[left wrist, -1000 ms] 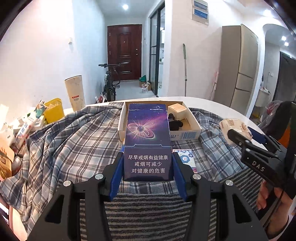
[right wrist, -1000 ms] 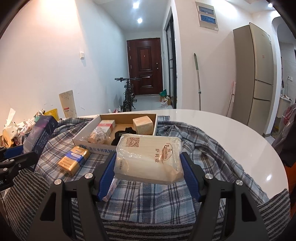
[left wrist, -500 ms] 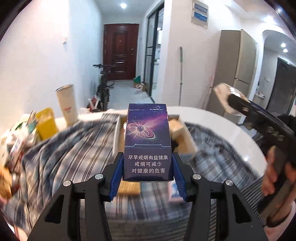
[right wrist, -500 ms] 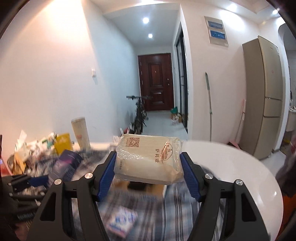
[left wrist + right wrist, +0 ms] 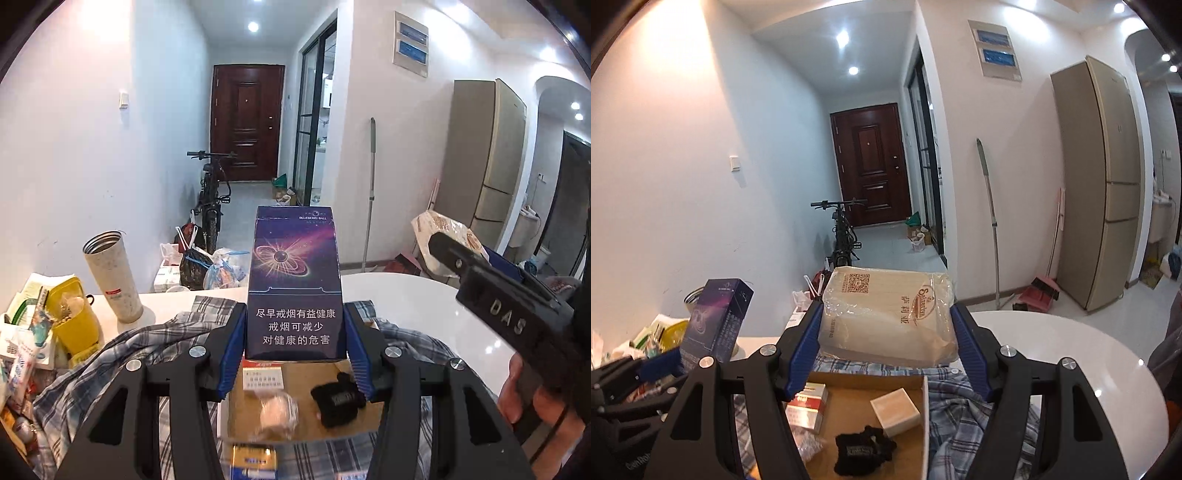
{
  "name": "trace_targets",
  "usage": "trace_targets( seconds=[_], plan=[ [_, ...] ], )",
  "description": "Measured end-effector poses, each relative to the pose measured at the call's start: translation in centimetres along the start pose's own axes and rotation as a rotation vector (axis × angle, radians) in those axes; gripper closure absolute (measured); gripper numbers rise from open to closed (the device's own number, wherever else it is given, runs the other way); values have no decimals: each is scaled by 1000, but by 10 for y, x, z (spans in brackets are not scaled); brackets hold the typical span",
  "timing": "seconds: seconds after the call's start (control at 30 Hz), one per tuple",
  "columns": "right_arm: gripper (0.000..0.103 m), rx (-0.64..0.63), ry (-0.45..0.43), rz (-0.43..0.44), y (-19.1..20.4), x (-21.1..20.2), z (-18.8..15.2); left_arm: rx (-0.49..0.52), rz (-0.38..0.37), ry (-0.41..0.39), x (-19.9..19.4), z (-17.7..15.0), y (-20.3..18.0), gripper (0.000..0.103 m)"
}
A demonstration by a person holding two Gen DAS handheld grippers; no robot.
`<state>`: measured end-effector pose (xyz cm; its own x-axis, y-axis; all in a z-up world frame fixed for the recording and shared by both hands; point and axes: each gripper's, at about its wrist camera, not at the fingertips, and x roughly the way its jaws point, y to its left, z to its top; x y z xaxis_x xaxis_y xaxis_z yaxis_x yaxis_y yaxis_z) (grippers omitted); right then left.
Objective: Organize objects
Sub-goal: 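Lift the purple box with left tool while right tool lifts the white tissue pack, then drop the purple box into the box with left tool while right tool holds tissue pack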
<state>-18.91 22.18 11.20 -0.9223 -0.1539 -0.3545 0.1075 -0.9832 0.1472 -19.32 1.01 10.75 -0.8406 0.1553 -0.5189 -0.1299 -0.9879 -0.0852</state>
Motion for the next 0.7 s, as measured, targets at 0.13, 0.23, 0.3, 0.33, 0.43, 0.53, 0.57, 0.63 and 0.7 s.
trace_targets(
  seconds=[0.13,0.23,0.3,0.33,0.43,0.53,0.57,0.63,0.7],
  plan=[
    [36,41,0,8,-1,16,3,-39,1,12,17,-9,14,50],
    [36,-5,-7,0,4,25,-6,-16,5,48,32,-15,19,50],
    [36,-27,-3,-15,6,30,-15,-26,8,57,38,-17,22,50],
    [36,-33,14,-8,6,35,-19,-29,-5,75,43,-18,24,50],
    [36,-10,58,10,0,44,-26,-21,-6,98,52,-21,27,50],
    [36,-26,71,-18,-3,52,-33,-13,-45,128,68,-27,28,50],
    [36,-35,69,-32,-3,53,-35,-28,-59,140,77,-29,30,50],
    [36,-53,70,-57,-3,60,-35,-64,-70,182,102,-36,36,50],
    [36,-99,64,-96,3,62,-40,-86,-69,240,127,-49,41,50]
  ],
)
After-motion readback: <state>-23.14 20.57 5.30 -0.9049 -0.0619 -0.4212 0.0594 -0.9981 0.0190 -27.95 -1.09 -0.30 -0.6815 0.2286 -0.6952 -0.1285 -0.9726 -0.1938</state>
